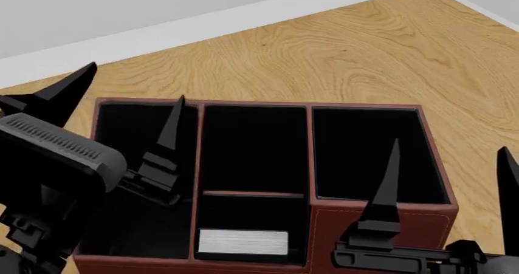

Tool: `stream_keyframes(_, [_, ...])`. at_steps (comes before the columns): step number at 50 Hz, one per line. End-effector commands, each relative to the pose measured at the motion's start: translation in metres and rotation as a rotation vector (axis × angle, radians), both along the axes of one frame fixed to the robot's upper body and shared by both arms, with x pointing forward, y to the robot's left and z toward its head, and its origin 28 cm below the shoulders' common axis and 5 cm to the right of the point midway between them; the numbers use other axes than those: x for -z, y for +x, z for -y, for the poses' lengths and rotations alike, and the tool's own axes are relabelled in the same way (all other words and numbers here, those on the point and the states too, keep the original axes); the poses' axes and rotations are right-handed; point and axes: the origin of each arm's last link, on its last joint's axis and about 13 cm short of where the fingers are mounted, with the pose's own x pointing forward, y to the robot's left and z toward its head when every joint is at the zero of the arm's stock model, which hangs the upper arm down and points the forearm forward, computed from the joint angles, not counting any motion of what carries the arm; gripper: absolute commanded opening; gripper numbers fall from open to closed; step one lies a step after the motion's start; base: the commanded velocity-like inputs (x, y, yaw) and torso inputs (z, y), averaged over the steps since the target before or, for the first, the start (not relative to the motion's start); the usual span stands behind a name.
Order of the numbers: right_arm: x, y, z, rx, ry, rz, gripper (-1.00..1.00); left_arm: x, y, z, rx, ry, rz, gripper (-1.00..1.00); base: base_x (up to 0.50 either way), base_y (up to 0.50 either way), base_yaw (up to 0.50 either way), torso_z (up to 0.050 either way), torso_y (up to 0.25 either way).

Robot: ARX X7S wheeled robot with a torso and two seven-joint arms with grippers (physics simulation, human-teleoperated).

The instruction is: Pick up the book and place it in the back compartment of the caddy.

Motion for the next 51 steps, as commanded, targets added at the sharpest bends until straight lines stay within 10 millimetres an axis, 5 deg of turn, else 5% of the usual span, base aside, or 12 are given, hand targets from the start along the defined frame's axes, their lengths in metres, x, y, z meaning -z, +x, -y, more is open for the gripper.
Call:
stream_keyframes(1, [-0.003,0.001,-0.001,0.004,-0.008,0.036,1.0,-0.019,-0.007,0.012,0.08,-0.037,0.11,1.0,0.0,0.0,0.0,0.0,0.0])
stream_keyframes(51, [-0.017,-0.008,-0.006,-0.014,-0.043,0.071,1.0,-0.032,-0.048,0.002,0.041,-0.081,0.236,1.0,0.0,0.0,0.0,0.0,0.0])
